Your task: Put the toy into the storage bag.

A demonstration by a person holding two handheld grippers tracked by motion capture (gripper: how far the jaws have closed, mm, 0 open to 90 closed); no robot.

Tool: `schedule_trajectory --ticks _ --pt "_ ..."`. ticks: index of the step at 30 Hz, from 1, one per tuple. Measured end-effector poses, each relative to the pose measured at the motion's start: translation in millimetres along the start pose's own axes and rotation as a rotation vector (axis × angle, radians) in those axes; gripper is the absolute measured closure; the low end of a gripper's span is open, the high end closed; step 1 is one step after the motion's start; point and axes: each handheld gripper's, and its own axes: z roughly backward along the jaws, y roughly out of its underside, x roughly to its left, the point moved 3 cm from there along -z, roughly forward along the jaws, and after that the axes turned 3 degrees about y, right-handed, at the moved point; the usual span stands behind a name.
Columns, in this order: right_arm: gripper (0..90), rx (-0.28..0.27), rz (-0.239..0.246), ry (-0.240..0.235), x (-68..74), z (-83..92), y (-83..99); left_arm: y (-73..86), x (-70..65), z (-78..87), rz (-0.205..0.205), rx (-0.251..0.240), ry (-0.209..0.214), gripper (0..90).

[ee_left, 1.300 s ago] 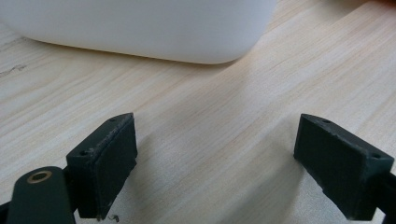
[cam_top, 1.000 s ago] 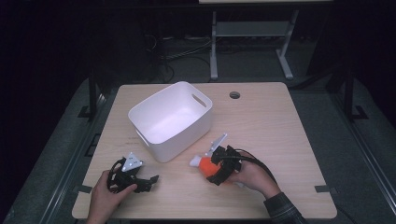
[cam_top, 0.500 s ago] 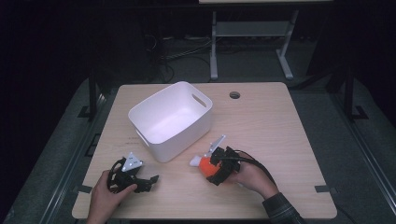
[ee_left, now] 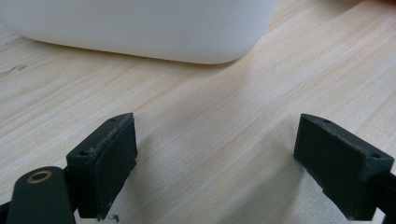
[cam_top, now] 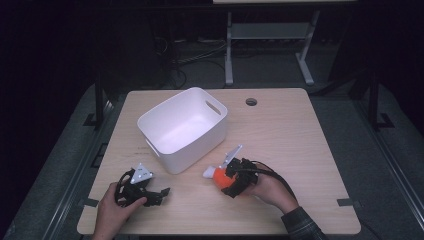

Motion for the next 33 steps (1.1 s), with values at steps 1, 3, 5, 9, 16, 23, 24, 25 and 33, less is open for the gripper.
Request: schedule_trajectory --ticks 1,3,5,9,16,23,24,25,33 --pt "22.5 0.000 0.000 0.000 0.0 0.0 0.0 0.0 0.0 0.0 0.000 0.000 0.000 12.4" --pt "22.7 -0.005 0.000 0.004 -1.1 2.0 -0.1 0.0 0.0 0.0 0.000 0.000 0.000 12.4" --pt "22.7 -0.013 -0.004 0.003 -1.4 4.0 -0.5 0.0 0.0 0.0 0.000 0.000 0.000 12.4" --pt "22.8 -0.021 -0.001 0.000 -1.4 8.5 -1.8 0.0 0.0 0.0 0.000 0.000 0.000 12.4" --pt "22.9 -0.038 -0.008 0.000 -3.3 16.2 -2.5 0.0 -0.3 -0.1 0.003 -0.001 0.001 12.4" --pt "22.9 -0.053 -0.002 0.000 -6.7 25.3 -5.5 -0.1 -0.2 -0.2 0.003 -0.003 0.000 12.4" --pt "22.9 -0.055 -0.001 0.000 -7.6 27.9 -6.6 -0.1 -0.2 -0.2 0.003 -0.003 0.000 12.4" --pt "22.9 -0.057 0.001 0.000 -8.1 29.2 -7.0 -0.1 -0.2 -0.2 0.003 -0.003 0.000 12.4" --pt "22.9 -0.081 0.004 -0.002 -11.4 40.6 -12.2 -0.1 -0.2 -0.2 0.003 -0.003 0.000 12.4"
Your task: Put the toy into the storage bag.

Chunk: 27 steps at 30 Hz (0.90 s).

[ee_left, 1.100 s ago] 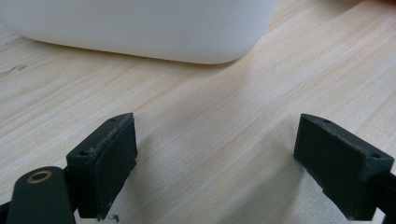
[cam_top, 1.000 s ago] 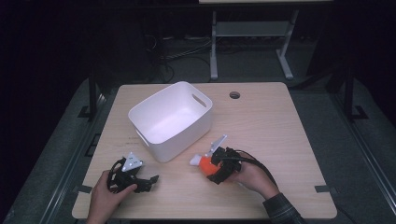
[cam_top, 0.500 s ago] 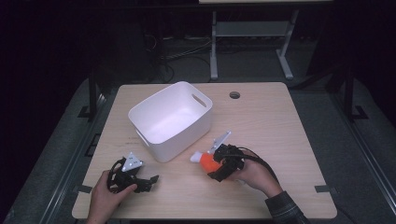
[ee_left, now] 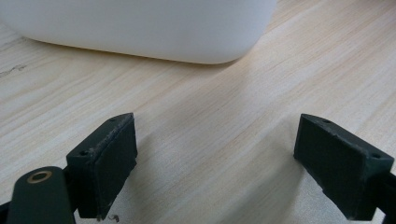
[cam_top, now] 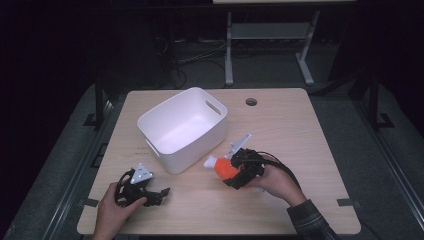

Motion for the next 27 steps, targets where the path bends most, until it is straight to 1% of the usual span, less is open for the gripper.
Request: schedule_trajectory --ticks 1,5,20,27 --pt "23.0 -0.007 0.004 0.002 -0.5 3.8 -2.6 0.0 0.1 0.1 -0.001 0.001 0.000 12.4" --pt "23.0 -0.023 0.007 -0.005 -1.5 9.8 -6.7 0.0 0.0 0.0 0.000 0.000 0.000 12.5" --pt "23.1 -0.049 0.027 0.000 -6.5 27.9 -19.3 0.0 0.0 0.0 0.001 0.000 0.000 12.4" --pt "23.1 -0.074 0.041 0.007 -8.9 39.9 -28.6 0.0 0.0 0.0 0.000 0.000 0.000 12.4"
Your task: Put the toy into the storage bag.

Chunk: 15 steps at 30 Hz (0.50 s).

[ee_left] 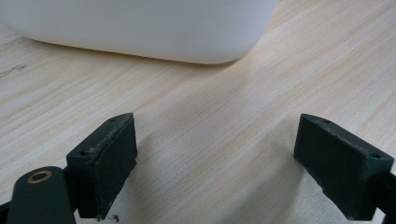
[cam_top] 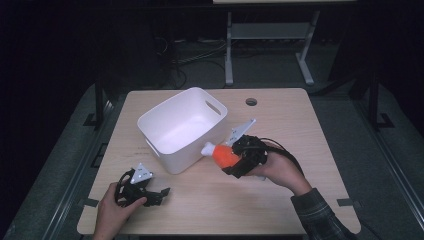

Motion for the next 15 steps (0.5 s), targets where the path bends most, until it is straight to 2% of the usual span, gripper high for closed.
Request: schedule_trajectory --ticks 15 --pt "23.1 -0.045 0.000 -0.010 -7.7 18.0 -19.5 0.0 0.1 0.0 -0.001 0.001 -0.001 12.4"
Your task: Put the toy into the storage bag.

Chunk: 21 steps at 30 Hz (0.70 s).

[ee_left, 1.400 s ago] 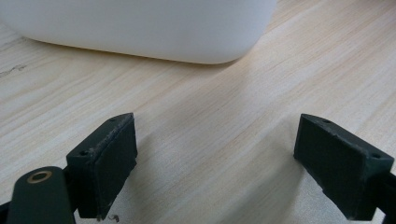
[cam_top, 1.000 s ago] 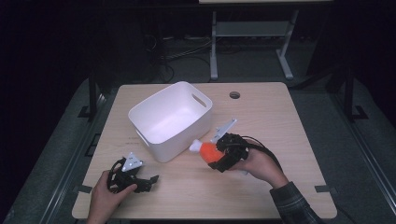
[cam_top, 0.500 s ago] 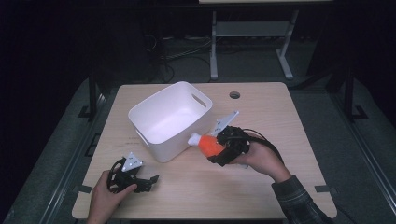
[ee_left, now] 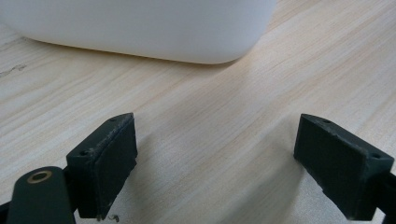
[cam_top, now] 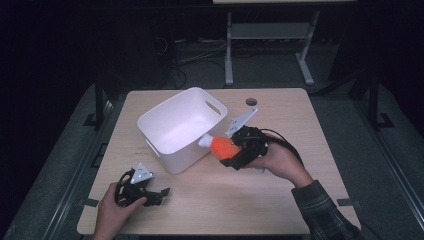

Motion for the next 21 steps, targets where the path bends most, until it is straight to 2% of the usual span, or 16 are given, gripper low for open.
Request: schedule_trajectory --ticks 9,21 --pt "23.1 -0.018 0.001 -0.001 -5.1 5.5 -12.6 0.0 -0.1 -0.1 0.001 -0.001 0.001 12.4" --pt "23.1 -0.031 0.044 -0.005 -8.8 1.9 -39.5 0.0 0.0 0.2 0.000 0.002 0.003 12.4"
